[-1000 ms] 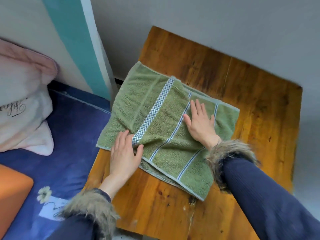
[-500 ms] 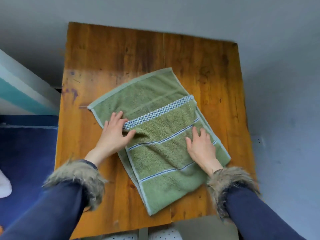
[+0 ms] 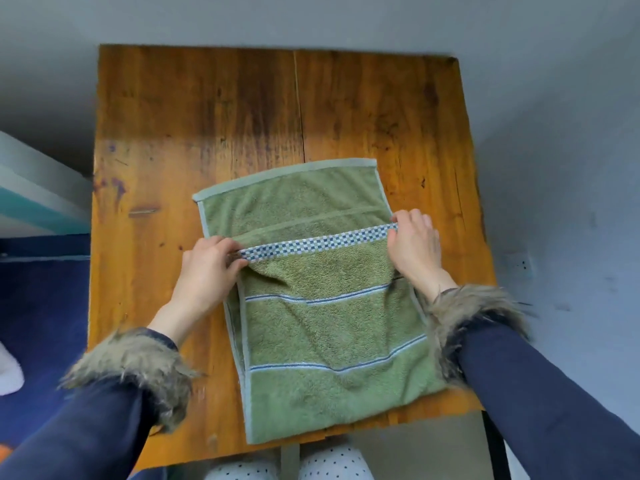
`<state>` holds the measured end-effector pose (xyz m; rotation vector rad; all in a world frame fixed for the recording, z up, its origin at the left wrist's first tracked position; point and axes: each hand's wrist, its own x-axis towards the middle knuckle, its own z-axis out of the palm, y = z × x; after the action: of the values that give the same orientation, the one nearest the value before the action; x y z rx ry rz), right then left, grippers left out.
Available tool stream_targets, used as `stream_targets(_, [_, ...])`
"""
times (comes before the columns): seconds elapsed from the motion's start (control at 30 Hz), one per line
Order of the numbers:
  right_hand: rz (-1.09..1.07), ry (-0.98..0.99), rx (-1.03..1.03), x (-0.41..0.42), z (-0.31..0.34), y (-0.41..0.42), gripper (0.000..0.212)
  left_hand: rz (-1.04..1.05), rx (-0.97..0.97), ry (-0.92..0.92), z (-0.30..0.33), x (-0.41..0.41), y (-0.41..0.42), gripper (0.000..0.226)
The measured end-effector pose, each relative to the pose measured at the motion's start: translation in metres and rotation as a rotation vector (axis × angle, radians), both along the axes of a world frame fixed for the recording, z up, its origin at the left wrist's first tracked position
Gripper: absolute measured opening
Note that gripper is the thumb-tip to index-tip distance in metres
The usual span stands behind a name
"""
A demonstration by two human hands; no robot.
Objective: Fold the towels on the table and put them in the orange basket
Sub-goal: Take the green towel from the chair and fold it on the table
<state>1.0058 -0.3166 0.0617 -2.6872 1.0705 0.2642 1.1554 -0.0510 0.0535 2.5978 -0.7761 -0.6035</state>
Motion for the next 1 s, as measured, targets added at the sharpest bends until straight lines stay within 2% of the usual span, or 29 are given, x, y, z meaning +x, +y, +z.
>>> stream_targets(0.1, [0.064, 0.158, 0.049, 0.012, -0.008, -0.017, 0.037, 0.054, -0.02, 0.008, 0.001, 0.002, 0.004, 0.014])
stream_targets(0.27, [0.071, 0.236, 0.066, 0.007, -0.013, -0.029, 0.04, 0.203, -0.139, 0.212, 0.007, 0.001, 0.001, 0.01])
stream_targets(0.4, [0.071, 0.249, 0.142, -0.003, -0.003, -0.032, 0.025, 0.286, -0.248, 0.326, 0.025, -0.009, 0.001, 0.005])
stream_targets(0.57, [-0.012, 0.038, 0.468, -0.012, 0.042, -0.045, 0.006, 0.309, -0.419, 0.524, 0.069, -0.011, 0.01, 0.005])
stream_targets(0.67, [-0.012, -0.114, 0.541, -0.004, 0.074, -0.058, 0.005, 0.32, -0.501, 0.566, 0.089, -0.005, 0.012, 0.006])
stream_targets(0.83, [-0.046, -0.325, 0.658, 0.022, 0.092, -0.069, 0.003, 0.35, -0.526, 0.485, 0.096, 0.014, 0.016, 0.012])
stream_targets(1.0, [-0.161, -0.438, 0.709, 0.056, 0.064, -0.071, 0.009, 0.431, -0.481, 0.343, 0.074, 0.038, 0.013, 0.014])
